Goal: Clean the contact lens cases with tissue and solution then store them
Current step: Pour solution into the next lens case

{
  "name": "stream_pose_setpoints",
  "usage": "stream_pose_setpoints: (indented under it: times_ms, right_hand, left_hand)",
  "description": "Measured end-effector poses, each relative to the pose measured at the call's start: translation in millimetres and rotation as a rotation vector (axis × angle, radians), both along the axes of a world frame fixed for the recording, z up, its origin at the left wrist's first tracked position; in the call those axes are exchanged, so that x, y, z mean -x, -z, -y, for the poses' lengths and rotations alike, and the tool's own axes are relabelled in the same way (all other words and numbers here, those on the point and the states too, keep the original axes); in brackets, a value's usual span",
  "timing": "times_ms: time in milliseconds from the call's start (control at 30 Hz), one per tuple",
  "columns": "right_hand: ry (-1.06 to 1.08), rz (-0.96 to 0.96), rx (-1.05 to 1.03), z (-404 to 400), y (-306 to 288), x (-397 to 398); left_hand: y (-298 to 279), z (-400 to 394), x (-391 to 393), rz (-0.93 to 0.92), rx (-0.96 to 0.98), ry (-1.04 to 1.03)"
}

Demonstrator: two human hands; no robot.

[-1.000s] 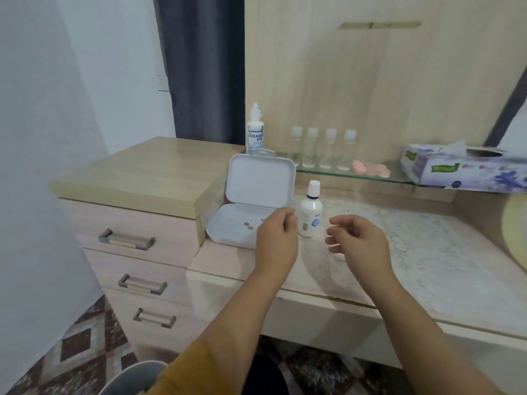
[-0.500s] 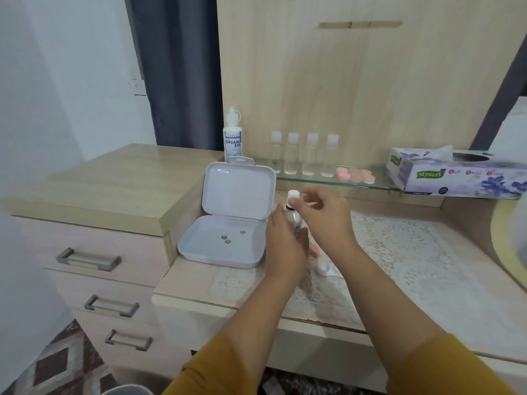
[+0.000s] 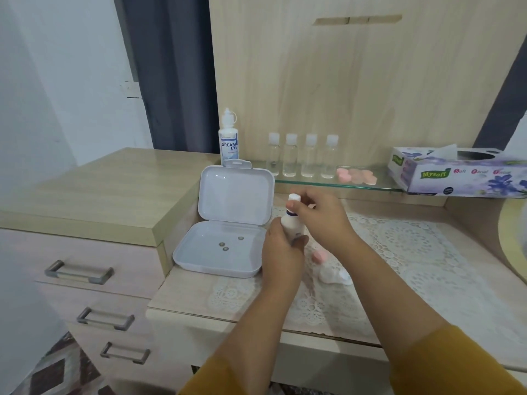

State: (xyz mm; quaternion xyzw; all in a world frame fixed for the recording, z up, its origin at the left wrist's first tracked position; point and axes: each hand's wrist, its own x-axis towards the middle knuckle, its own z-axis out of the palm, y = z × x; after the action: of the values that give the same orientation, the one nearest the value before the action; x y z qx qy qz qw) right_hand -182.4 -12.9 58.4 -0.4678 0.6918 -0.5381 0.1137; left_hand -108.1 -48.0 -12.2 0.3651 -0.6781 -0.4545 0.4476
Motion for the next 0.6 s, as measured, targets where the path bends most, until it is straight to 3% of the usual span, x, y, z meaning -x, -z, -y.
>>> stream_pose_setpoints:
  times_ms: [400,500,600]
  right_hand:
    - [-0.184,0.152,0.114,-4,-5,16]
    - [-0.07,0.13,0.127,-6,-7,27]
    - [0.119,-0.024,-0.069,-20,5,44]
  left_hand:
    - [5,2,1,0.001,0.035,-0.003]
    - [4,2,1,0.011,0.039,-0.002]
    - [5,2,1,0.012,0.049,0.001]
